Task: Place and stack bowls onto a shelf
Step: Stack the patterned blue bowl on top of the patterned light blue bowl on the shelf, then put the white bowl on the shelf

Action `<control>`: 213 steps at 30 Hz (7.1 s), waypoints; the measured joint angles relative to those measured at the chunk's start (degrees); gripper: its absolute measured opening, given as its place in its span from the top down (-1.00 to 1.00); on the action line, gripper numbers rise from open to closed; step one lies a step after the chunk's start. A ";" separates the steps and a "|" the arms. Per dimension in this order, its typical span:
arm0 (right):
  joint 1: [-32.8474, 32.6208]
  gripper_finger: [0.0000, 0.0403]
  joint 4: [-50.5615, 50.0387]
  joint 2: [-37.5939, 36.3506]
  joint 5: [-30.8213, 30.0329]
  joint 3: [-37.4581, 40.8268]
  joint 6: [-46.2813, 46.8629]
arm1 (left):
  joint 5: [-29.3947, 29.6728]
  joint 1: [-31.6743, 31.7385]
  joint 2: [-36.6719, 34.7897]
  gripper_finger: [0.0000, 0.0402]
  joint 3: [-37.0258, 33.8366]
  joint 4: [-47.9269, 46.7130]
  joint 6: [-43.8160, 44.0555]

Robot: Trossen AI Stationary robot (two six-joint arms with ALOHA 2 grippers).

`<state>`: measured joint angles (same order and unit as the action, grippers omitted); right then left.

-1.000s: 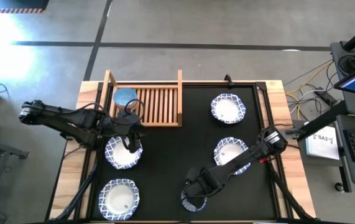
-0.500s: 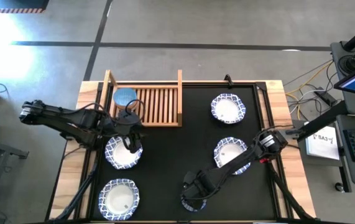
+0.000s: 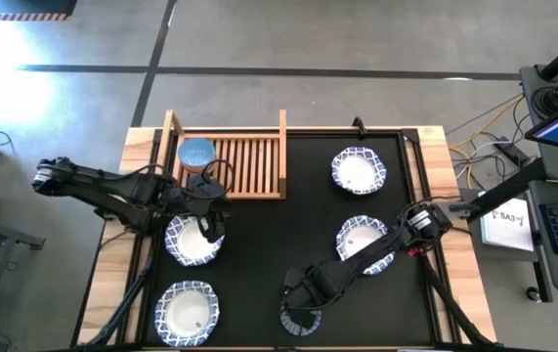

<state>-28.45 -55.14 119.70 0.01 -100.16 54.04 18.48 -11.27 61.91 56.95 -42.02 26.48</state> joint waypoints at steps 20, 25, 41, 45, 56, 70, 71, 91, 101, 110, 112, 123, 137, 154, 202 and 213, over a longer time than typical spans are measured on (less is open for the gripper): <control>6.28 0.95 -0.99 -10.81 -43.57 0.13 -13.08 | 10.53 -10.48 6.78 0.22 0.00 12.66 -8.16; 6.56 0.95 1.22 -11.08 -59.45 0.13 -16.06 | 28.56 -12.95 9.62 0.22 0.01 15.79 -13.18; 12.20 0.94 3.71 -11.10 -76.33 0.13 -17.70 | 53.46 -14.74 16.05 0.22 0.31 35.57 -30.56; 13.87 0.94 4.56 -11.15 -78.42 0.11 -18.01 | 55.73 -14.84 17.42 0.22 0.33 35.61 -30.51; 14.32 0.94 10.11 -11.15 -77.81 0.07 -21.09 | 63.34 -14.31 18.32 0.22 0.33 36.52 -30.44; 12.51 0.94 29.47 -11.15 -73.06 0.07 -40.18 | 62.84 -14.19 18.20 0.32 0.33 38.21 -30.13; 12.52 0.94 29.47 -11.15 -72.99 0.07 -40.21 | 63.00 -14.21 18.20 0.36 0.33 38.19 -30.05; 12.72 0.83 29.88 -11.26 -69.38 0.07 -40.86 | 61.47 -14.25 17.73 0.90 0.33 38.02 -32.00; 12.37 0.28 29.64 -11.26 -66.57 -0.87 -46.77 | 55.75 -14.45 17.80 0.96 0.33 36.12 -31.39; 12.18 0.07 27.89 -14.23 -51.17 -3.48 -47.55 | 56.94 -14.32 17.68 0.96 0.14 30.58 -26.49; 12.58 0.06 25.37 -15.43 -47.58 -3.32 -47.50 | 56.88 -14.32 17.68 0.96 0.13 29.86 -25.62; 14.54 0.05 5.70 -26.78 -39.93 -3.30 -36.44 | 52.76 -11.39 14.40 0.96 0.15 22.54 -17.82; 12.09 0.05 -9.30 -34.42 -39.88 -1.32 -24.48 | 34.44 11.09 -2.00 0.96 0.17 -9.86 4.15; 9.18 0.05 -12.35 -34.14 -39.98 0.09 -20.92 | 15.76 46.28 -10.17 0.96 -9.32 -4.65 -1.07; 8.57 0.05 -15.18 -35.07 -36.39 6.47 -17.99 | 12.30 56.11 -2.32 0.41 -7.39 -4.26 -5.43; 8.60 0.05 -33.75 -35.17 -33.84 6.80 -0.53 | 1.08 54.96 -4.30 0.22 -5.97 -0.45 -8.11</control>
<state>-19.85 -88.89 84.53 -33.83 -93.36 53.51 19.56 43.69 57.62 50.98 -42.47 18.37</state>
